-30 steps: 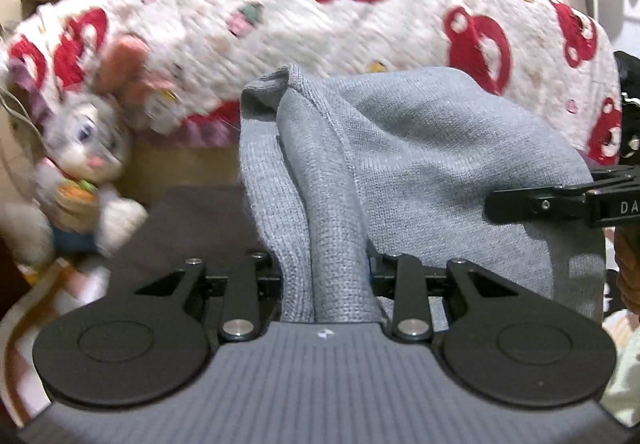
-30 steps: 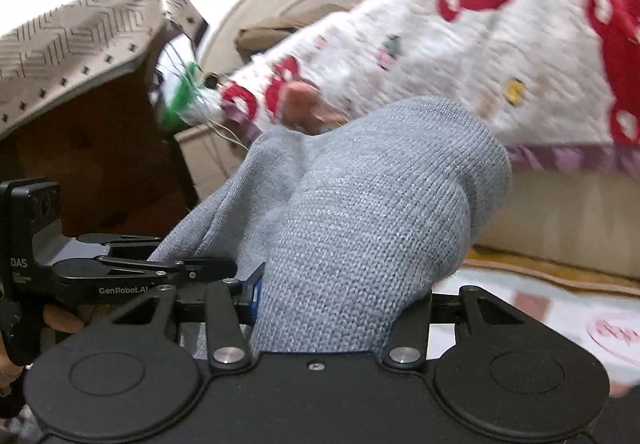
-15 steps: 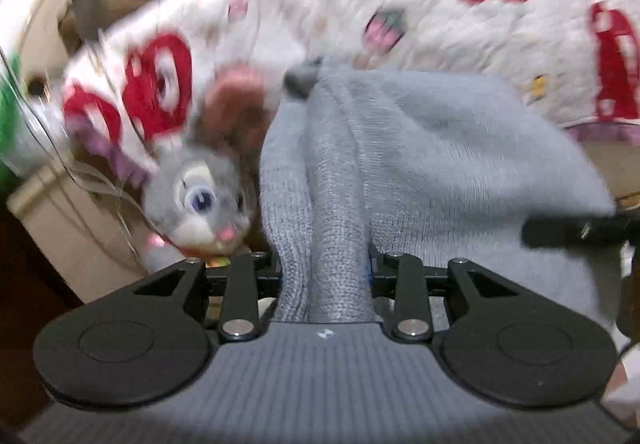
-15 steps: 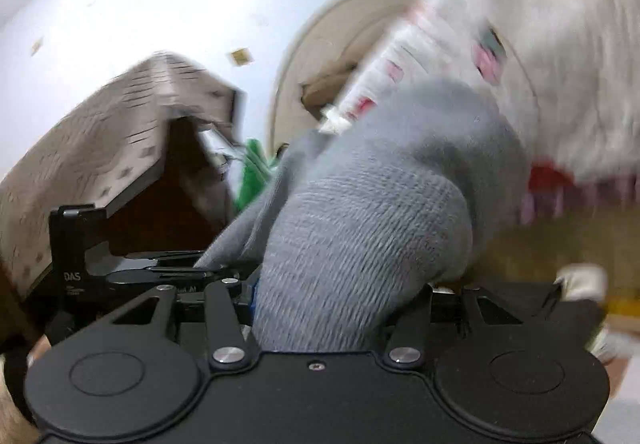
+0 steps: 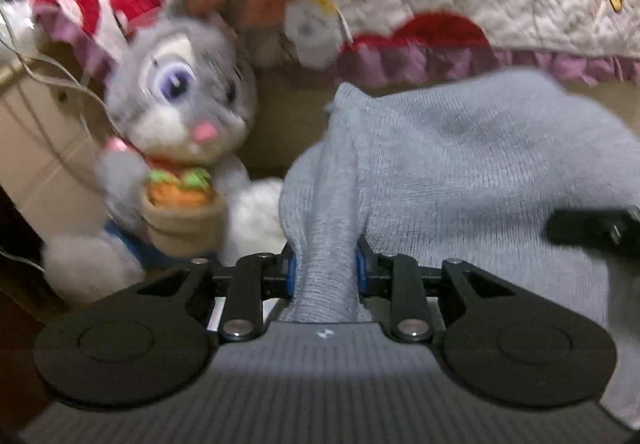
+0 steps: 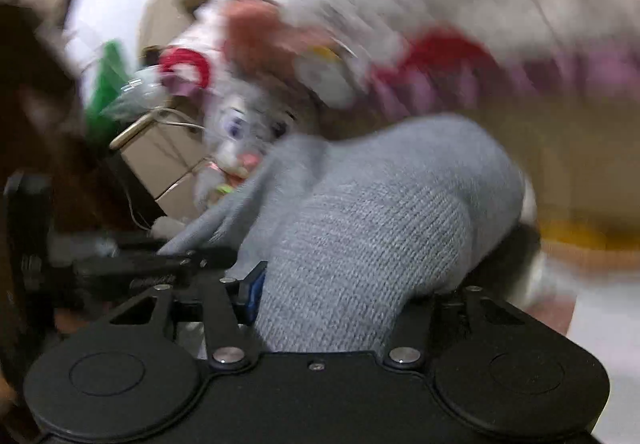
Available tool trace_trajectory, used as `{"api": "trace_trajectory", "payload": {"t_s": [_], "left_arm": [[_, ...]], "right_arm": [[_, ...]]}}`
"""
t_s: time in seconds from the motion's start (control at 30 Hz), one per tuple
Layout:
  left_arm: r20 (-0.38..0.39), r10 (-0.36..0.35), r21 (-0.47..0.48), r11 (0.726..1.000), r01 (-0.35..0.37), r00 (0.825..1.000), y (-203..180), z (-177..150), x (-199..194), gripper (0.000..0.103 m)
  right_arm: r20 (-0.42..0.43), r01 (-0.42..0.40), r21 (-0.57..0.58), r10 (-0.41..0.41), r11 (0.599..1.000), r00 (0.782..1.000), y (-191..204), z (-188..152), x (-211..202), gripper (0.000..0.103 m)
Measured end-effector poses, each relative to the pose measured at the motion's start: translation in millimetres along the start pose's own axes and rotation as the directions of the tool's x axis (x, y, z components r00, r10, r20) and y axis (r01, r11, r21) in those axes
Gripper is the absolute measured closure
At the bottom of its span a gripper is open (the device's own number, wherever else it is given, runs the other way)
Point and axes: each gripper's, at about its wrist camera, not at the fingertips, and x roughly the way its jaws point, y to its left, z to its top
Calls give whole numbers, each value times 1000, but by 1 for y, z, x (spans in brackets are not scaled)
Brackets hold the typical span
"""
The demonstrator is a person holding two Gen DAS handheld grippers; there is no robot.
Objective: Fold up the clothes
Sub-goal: 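Carry the held sweater with both grippers onto the folded clothes stack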
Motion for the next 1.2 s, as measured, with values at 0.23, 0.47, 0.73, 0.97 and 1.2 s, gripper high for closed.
{"api": "trace_trajectory", "payload": {"t_s": [0.23, 0.47, 0.73, 0.97, 1.2], "left_arm": [[-97, -145, -107, 985, 135, 985, 26, -10, 29, 69], [48, -280, -201, 938, 284, 959, 50, -34, 5, 47], [29, -307, -274, 913, 303, 951, 59, -65, 1, 76], [-89, -94, 17, 995, 96, 992, 33, -28, -23, 76], [-77, 211, 166, 966, -196, 975, -3, -32, -19, 66]], "right_arm": [[-61, -24, 69, 28, 997, 998, -18, -15, 9, 34], [-110, -134, 304, 175, 943, 978, -39, -44, -17, 28], [-143, -200, 490, 305, 848, 942, -48, -69, -27, 31], [-180, -210, 570, 370, 795, 912, -36, -79, -15, 75], [-279, -212, 470, 372, 857, 885, -6, -82, -13, 77]]}}
